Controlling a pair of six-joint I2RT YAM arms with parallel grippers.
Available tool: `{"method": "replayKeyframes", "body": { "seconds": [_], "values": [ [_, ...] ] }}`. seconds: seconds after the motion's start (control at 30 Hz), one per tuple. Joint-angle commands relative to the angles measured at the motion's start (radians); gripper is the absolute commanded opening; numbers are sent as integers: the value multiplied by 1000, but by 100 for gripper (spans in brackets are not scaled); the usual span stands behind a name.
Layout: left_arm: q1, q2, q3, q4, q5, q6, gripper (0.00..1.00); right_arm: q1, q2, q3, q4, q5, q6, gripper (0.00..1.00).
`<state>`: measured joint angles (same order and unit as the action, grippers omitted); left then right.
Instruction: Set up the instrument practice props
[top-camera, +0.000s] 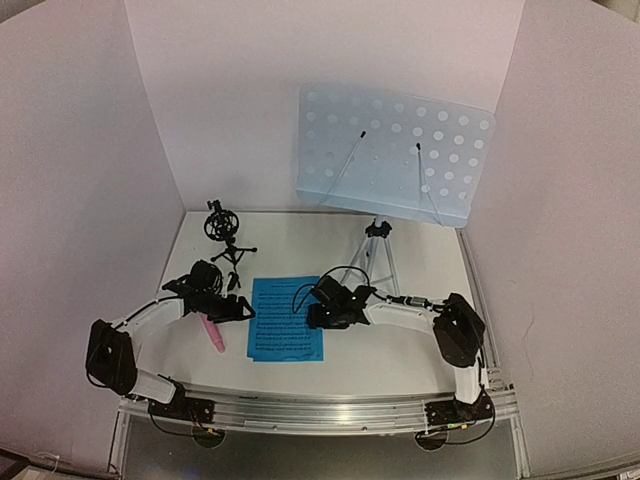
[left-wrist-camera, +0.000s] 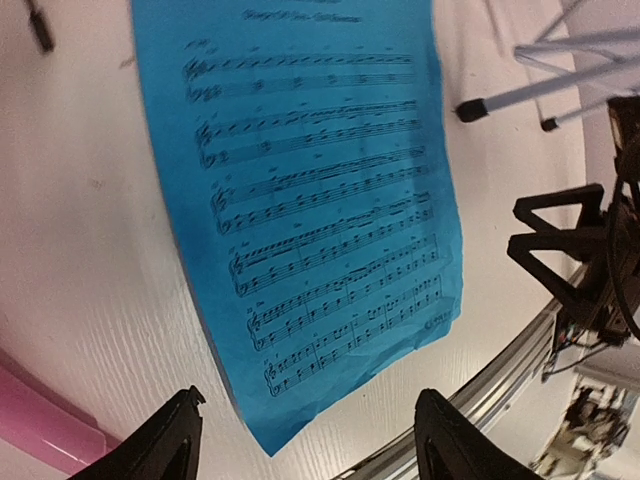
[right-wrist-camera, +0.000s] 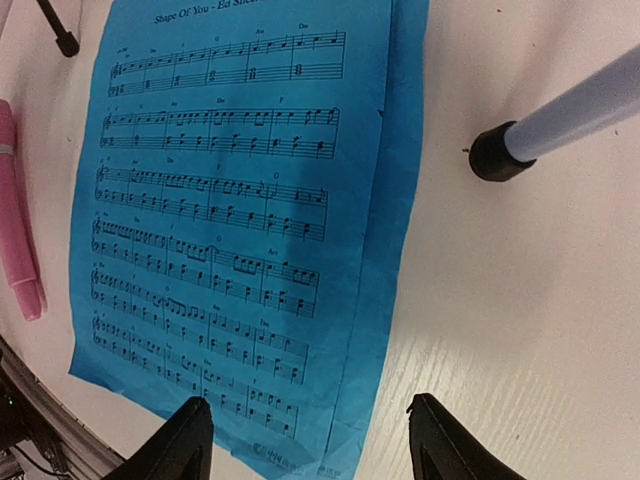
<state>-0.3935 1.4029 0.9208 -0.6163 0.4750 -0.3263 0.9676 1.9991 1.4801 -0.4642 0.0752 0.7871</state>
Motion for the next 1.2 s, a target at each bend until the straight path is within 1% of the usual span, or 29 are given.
{"method": "replayKeyframes", "body": {
  "seconds": [0.0, 0.07, 0.13, 0.3, 0.37, 0.47, 0.53, 0.6, 0.73, 0.77, 0.8, 0.83, 0.9, 1.0, 1.07, 1.17],
  "values": [
    [3, 17, -144, 160, 17, -320, 73, 6, 75, 76, 22, 23, 36, 65],
    [4, 19, -206, 189, 25, -369, 74, 6, 109, 97, 25, 21, 31, 65],
    [3, 17, -291, 253, 48, -432, 74, 5, 138, 113, 31, 14, 26, 65],
    [-5, 8, -458, 485, 109, -578, 70, 5, 170, 99, 76, 15, 48, 65],
    [-16, 8, -485, 514, 123, -611, 67, 5, 165, 65, 121, 18, 65, 65],
    [-22, 17, -495, 524, 134, -598, 63, 6, 159, 37, 152, 32, 77, 65],
    [-24, 36, -496, 540, 151, -597, 57, 5, 158, 25, 169, 35, 91, 65],
    [-24, 56, -488, 544, 166, -585, 54, 5, 161, 23, 182, 36, 96, 65],
    [-15, 94, -430, 509, 188, -524, 41, 5, 157, 28, 184, 57, 88, 65],
    [-9, 103, -420, 499, 193, -508, 38, 5, 156, 28, 185, 63, 89, 65],
    [0, 112, -409, 486, 196, -495, 30, 6, 157, 29, 185, 67, 90, 65],
    [7, 114, -404, 473, 194, -487, 24, 6, 158, 29, 185, 67, 92, 65],
    [19, 113, -397, 451, 185, -480, 16, 5, 161, 25, 186, 64, 95, 65],
    [21, 107, -395, 442, 177, -482, 9, 6, 160, 17, 185, 54, 95, 65],
    [21, 102, -388, 425, 167, -481, 2, 6, 154, 12, 186, 47, 86, 65],
    [21, 82, -348, 368, 163, -455, 0, 6, 138, 8, 185, 28, 57, 66]
  ]
}}
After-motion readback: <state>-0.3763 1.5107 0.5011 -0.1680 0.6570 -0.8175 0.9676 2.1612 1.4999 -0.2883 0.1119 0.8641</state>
